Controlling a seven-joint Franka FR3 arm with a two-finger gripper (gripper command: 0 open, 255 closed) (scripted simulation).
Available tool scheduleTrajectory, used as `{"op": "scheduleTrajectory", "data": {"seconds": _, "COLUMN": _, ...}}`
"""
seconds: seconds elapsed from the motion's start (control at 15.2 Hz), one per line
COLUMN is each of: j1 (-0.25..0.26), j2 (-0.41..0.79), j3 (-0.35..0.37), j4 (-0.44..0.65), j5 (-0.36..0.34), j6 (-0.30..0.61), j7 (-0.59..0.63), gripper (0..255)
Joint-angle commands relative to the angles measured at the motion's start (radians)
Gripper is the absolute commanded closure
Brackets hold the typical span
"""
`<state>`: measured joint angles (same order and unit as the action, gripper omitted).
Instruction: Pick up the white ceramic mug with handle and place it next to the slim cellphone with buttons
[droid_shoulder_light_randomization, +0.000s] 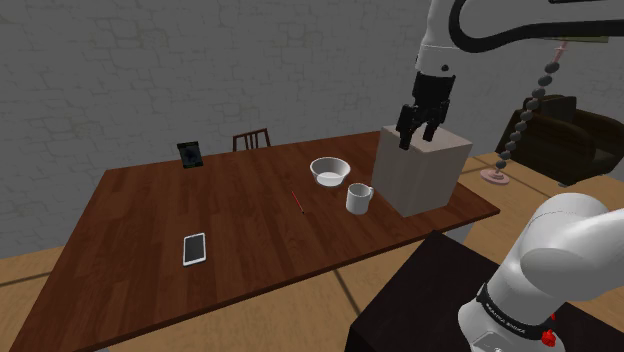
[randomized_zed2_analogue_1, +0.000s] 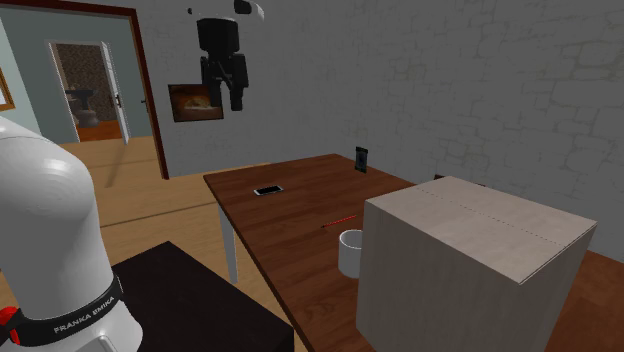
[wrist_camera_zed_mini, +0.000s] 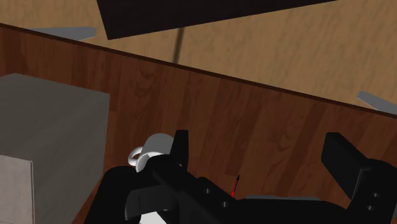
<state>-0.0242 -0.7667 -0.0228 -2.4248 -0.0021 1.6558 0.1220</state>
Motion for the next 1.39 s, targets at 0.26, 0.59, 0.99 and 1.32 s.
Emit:
{"op": "scheduleTrajectory", "data": {"seconds": 0.26, "j1": -0.010, "j2": 0.087, "j3": -0.030, "j4": -0.050, "j5": -0.020, "j6": 0.140, "j7": -0.037, "gripper": 0}}
{"op": "scheduleTrajectory", "data": {"seconds": 0.59, "j1": -0.021, "j2": 0.228, "j3": -0.069, "j4": -0.081, "j5": -0.038, "j6": 0.316, "j7": -0.081, "gripper": 0}}
{"op": "scheduleTrajectory", "data": {"seconds": 0.99, "j1": -0.028, "j2": 0.436, "j3": -0.113, "j4": -0.067, "j5": -0.042, "j6": 0.515, "j7": -0.139, "gripper": 0}}
{"op": "scheduleTrajectory", "data": {"seconds": 1.32, "j1": -0.031, "j2": 0.630, "j3": -0.145, "j4": -0.015, "j5": -0.020, "j6": 0.660, "j7": -0.197, "gripper": 0}}
